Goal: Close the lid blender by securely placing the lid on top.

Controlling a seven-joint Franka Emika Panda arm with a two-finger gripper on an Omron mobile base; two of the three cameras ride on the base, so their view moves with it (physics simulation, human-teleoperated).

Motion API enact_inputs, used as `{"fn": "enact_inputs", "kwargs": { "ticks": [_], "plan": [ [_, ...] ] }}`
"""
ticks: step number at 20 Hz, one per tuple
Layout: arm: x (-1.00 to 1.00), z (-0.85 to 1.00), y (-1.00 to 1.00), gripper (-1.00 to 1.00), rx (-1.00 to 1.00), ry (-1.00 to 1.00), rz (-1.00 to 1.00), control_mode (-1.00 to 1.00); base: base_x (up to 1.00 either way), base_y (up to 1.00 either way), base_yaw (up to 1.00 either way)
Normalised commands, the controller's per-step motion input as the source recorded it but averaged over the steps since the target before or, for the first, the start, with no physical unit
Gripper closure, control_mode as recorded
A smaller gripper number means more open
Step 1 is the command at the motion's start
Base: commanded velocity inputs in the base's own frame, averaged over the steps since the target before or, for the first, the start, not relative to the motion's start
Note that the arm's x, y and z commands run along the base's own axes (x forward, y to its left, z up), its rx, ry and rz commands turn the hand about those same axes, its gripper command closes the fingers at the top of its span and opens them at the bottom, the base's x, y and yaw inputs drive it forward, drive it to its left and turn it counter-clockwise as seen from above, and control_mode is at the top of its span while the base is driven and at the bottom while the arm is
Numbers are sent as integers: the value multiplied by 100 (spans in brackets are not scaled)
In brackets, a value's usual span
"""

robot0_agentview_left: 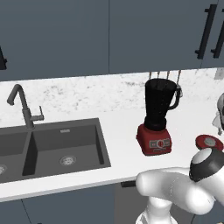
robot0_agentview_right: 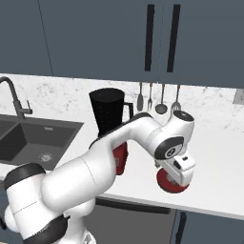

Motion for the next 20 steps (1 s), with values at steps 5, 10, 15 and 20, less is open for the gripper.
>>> {"fn": "enact_inputs", "kwargs": {
  "ticks": [5,10,15,20],
  "plan": [
    [24,-48,4,-100,-2,0,0,-100,0,0,0],
    [44,-28,5,-100,0,0,0,-100,0,0,0],
    [36,-20,-2,-100,0,0,6,-100,0,0,0],
    [31,-17,0,-100,0,0,4,-100,0,0,0]
  ]
}}
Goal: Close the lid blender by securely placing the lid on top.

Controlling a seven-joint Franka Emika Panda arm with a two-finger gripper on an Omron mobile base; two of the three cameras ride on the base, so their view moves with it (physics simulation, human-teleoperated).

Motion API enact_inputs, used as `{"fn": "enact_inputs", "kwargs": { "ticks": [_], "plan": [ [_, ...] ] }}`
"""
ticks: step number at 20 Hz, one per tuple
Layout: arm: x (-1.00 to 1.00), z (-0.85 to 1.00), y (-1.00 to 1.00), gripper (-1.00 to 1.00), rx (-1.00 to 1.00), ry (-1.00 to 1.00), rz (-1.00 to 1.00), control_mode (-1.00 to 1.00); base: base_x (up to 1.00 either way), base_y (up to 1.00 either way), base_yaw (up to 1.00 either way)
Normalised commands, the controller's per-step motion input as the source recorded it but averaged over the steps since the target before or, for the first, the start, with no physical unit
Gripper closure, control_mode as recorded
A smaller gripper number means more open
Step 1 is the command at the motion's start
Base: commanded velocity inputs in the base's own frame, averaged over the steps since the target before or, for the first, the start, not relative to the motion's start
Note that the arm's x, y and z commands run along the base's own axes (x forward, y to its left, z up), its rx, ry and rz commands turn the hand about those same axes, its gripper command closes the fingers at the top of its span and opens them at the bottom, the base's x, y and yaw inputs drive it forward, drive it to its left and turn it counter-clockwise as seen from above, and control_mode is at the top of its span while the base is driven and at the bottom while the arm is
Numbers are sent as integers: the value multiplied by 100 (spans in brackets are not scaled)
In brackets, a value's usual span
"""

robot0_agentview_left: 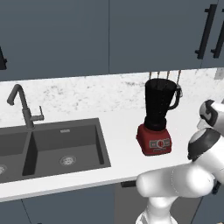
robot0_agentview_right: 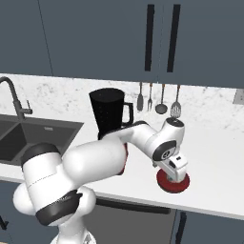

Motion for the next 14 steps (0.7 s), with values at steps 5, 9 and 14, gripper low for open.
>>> {"fn": "enact_inputs", "kwargs": {
  "ticks": [5,9,14],
  "plan": [
    [20,-22,-12,-100,0,0,6,-100,0,0,0],
    [9,-13,-38,-100,0,0,7,-100,0,0,0],
    [15,-11,-23,-100,0,0,5,-100,0,0,0]
  ]
}}
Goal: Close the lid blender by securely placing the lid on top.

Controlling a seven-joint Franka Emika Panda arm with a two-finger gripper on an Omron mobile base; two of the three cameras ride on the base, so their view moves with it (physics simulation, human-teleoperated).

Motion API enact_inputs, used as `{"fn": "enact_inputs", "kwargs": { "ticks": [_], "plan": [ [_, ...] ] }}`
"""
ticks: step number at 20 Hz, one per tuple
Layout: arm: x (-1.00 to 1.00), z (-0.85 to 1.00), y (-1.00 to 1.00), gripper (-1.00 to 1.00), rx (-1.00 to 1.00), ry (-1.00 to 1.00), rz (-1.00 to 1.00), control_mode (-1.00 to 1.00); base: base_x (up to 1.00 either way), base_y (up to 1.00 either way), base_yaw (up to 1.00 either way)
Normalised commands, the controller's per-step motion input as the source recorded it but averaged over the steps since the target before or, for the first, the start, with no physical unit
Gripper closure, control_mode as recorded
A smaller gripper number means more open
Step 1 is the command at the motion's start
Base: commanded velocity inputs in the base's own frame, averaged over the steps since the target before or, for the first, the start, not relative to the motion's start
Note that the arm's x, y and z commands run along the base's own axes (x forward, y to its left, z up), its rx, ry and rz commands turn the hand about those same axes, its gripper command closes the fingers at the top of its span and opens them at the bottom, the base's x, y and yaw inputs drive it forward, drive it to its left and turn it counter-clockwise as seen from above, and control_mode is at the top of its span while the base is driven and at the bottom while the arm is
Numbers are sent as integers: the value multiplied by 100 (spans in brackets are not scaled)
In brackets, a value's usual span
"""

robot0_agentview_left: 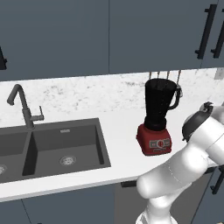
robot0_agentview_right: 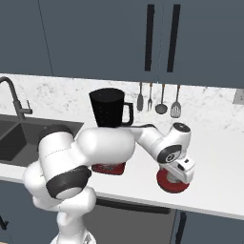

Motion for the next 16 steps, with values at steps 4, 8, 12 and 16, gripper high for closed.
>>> {"fn": "enact_inputs", "kwargs": {
  "ticks": [4,8,12,16],
  "plan": [
    [23,-9,-1,-100,0,0,2,-100,0,0,0],
    [5,-9,4,-100,0,0,0,-100,0,0,0],
    [0,-17,1,-100,0,0,0,-100,0,0,0],
    [1,-25,4,-100,0,0,0,-100,0,0,0]
  ]
}}
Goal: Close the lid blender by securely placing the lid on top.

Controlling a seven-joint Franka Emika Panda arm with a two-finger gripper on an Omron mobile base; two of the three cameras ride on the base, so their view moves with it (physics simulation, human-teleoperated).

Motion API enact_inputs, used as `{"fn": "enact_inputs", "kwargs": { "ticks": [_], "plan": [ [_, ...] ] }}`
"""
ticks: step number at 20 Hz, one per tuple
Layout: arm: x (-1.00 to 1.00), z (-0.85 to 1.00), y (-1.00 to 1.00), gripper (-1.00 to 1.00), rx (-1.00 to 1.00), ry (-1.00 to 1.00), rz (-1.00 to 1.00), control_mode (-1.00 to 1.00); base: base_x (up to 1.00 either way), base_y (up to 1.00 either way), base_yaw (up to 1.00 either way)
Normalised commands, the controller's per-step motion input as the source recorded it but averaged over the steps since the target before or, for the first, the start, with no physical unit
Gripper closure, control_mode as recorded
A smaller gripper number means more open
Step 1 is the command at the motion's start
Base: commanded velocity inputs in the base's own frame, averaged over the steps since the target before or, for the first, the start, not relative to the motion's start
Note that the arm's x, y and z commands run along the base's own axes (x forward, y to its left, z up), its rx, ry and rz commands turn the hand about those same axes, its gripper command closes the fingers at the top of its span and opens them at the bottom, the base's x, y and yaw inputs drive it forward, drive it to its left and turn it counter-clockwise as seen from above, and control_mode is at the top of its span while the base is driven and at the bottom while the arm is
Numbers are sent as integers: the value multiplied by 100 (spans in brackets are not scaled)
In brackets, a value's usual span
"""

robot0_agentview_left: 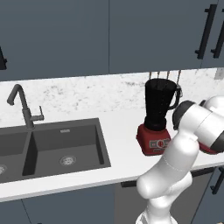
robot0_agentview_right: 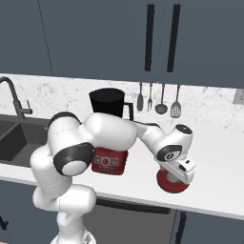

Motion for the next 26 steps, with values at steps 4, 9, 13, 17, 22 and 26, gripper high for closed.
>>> {"fn": "enact_inputs", "kwargs": {
  "ticks": [4,9,13,17,22,26],
  "plan": [
    [13,-20,4,-100,0,0,0,-100,0,0,0],
    [20,-19,0,-100,0,0,1,-100,0,0,0],
    [16,-21,-3,-100,0,0,1,-100,0,0,0],
    [11,-21,-8,-100,0,0,1,-100,0,0,0],
    [5,-35,2,100,0,0,0,-100,0,0,0],
    [6,-44,14,100,-2,1,0,-100,0,0,0]
  ]
}}
